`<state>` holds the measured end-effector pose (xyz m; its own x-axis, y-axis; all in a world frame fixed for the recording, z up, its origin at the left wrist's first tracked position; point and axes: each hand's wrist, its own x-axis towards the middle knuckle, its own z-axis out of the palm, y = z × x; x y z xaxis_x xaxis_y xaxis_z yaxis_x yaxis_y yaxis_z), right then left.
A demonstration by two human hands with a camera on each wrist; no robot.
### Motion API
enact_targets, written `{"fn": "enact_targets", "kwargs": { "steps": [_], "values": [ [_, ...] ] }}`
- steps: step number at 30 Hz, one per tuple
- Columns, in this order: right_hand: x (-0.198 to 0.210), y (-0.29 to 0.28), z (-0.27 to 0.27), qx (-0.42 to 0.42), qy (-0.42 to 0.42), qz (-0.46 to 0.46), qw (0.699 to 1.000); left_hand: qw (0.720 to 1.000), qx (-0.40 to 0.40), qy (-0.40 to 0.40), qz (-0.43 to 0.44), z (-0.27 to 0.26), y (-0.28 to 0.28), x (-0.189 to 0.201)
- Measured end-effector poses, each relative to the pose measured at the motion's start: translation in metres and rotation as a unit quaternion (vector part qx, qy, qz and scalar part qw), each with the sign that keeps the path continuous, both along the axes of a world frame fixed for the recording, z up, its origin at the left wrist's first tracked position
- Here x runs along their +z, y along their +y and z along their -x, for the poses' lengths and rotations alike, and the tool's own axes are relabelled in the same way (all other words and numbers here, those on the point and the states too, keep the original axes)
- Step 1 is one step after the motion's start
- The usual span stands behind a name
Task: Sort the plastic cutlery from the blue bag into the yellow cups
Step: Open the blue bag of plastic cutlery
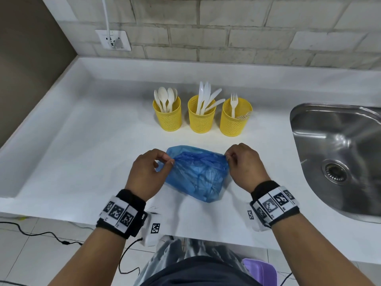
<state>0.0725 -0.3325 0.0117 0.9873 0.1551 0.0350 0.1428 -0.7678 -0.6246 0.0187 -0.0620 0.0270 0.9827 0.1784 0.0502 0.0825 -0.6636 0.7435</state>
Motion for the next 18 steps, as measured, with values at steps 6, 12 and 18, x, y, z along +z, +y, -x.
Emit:
{"fn": "enact_targets", "kwargs": {
  "steps": [6, 12, 18],
  "values": [
    [0.008, 0.024, 0.0, 0.049, -0.004, 0.059, 0.997, 0.998, -0.03, 0.052, -0.013, -0.016, -0.03, 0.003],
    [0.009, 0.011, 0.001, 0.005, -0.051, 0.046, 0.998, 1.0, 0.011, 0.0, -0.004, -0.015, -0.025, 0.009],
    [0.007, -0.003, 0.009, -0.035, -0.032, -0.007, 0.999, 0.997, 0.072, -0.005, 0.027, -0.007, -0.017, 0.022]
  ]
}}
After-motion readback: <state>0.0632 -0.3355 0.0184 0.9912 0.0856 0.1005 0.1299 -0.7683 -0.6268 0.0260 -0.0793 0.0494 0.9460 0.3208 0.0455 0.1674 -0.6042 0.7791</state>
